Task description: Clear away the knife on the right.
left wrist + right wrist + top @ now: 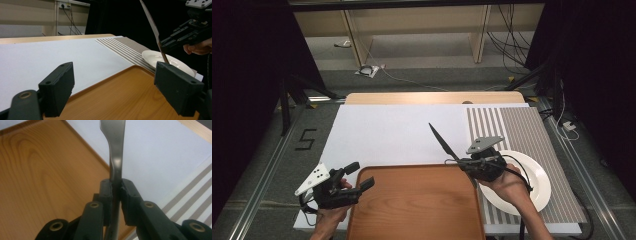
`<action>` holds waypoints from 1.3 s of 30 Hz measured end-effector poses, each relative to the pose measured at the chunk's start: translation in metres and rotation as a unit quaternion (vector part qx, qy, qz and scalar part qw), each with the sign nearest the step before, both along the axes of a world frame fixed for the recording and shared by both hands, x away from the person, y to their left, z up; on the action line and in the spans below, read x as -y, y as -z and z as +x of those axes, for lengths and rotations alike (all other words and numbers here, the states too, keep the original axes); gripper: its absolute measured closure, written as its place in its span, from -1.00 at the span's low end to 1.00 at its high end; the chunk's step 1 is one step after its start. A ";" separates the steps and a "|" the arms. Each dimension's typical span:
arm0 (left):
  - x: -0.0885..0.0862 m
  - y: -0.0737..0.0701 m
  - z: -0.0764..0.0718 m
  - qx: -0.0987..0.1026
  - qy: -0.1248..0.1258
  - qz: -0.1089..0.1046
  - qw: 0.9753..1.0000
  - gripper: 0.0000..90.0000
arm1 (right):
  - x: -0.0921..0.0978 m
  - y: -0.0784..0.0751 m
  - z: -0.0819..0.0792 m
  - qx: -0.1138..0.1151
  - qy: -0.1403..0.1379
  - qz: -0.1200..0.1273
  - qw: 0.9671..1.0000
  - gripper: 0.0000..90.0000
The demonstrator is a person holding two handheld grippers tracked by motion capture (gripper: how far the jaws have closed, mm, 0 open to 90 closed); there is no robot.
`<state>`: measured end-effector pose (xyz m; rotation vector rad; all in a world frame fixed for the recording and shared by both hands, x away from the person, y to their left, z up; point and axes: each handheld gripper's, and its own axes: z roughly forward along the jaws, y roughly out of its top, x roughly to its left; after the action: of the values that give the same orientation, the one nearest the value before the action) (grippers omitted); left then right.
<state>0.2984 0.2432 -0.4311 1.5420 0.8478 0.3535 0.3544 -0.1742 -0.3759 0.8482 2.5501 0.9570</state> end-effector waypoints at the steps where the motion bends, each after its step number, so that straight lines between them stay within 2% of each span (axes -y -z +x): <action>1: 0.000 0.000 0.000 0.000 0.000 0.000 1.000 -0.63 | -0.002 0.001 -0.001 -0.001 -0.002 0.000 1.000 0.79; 13: -0.001 -0.001 -0.001 0.002 -0.001 -0.001 1.000 -0.63 | -0.019 0.010 -0.019 -0.023 -0.022 0.005 0.999 0.79; 16: 0.002 -0.001 -0.002 0.009 -0.001 0.013 1.000 -0.63 | -0.023 0.012 -0.024 -0.026 -0.025 0.004 0.999 0.79; 21: 0.005 -0.001 -0.003 0.014 0.002 0.023 1.000 -0.64 | -0.027 0.017 -0.033 -0.040 -0.034 0.002 0.999 0.79; 39: 0.004 -0.002 -0.004 0.017 0.002 0.020 1.000 -0.64 | -0.031 0.043 -0.051 -0.095 -0.039 -0.014 0.995 0.79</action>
<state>0.2945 0.2394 -0.4286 1.5706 0.8157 0.3942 0.3033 -0.1435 -0.4187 0.8743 2.7702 0.8990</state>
